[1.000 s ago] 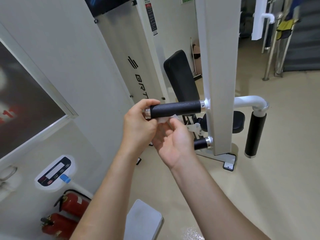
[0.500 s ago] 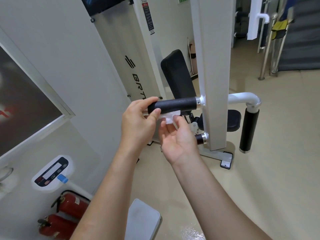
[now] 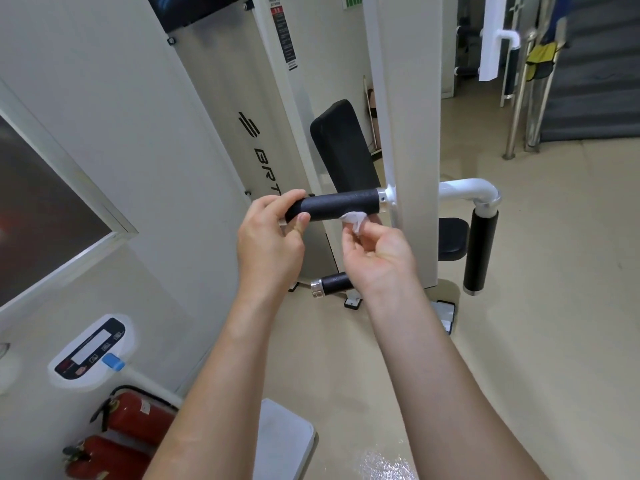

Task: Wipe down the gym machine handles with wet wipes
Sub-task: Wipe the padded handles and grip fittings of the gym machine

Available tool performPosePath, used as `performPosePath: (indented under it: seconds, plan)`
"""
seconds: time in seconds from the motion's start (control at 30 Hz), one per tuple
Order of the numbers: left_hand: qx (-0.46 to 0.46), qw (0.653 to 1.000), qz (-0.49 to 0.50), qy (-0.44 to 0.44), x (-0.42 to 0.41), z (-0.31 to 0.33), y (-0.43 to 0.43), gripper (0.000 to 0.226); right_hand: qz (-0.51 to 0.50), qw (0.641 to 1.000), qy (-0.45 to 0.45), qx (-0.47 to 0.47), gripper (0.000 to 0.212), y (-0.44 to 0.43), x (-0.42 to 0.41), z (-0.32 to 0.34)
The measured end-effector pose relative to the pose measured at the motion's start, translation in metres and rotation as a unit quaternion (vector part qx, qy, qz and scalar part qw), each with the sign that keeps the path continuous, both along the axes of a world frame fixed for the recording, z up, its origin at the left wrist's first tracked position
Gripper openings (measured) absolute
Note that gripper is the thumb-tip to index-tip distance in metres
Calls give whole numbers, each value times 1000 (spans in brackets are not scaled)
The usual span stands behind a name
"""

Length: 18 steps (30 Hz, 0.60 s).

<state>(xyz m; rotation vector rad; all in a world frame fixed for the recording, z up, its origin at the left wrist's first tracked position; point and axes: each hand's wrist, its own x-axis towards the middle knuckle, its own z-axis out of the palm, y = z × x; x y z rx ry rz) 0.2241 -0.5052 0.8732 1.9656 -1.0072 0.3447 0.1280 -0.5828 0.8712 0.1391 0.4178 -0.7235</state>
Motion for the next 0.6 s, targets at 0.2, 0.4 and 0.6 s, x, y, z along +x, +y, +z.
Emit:
performPosePath:
  seconds: [0.2, 0.4, 0.6]
  plan:
    - [-1, 1000, 2, -3, -1, 0, 0, 31, -58, 998, 1, 3, 24, -1, -1, -8]
    - [7, 1000, 5, -9, 1, 1, -2, 30, 44, 999, 11, -23, 17, 7, 4, 1]
    - [-1, 1000, 1, 1, -3, -1, -4, 30, -13, 999, -21, 37, 19, -6, -19, 2]
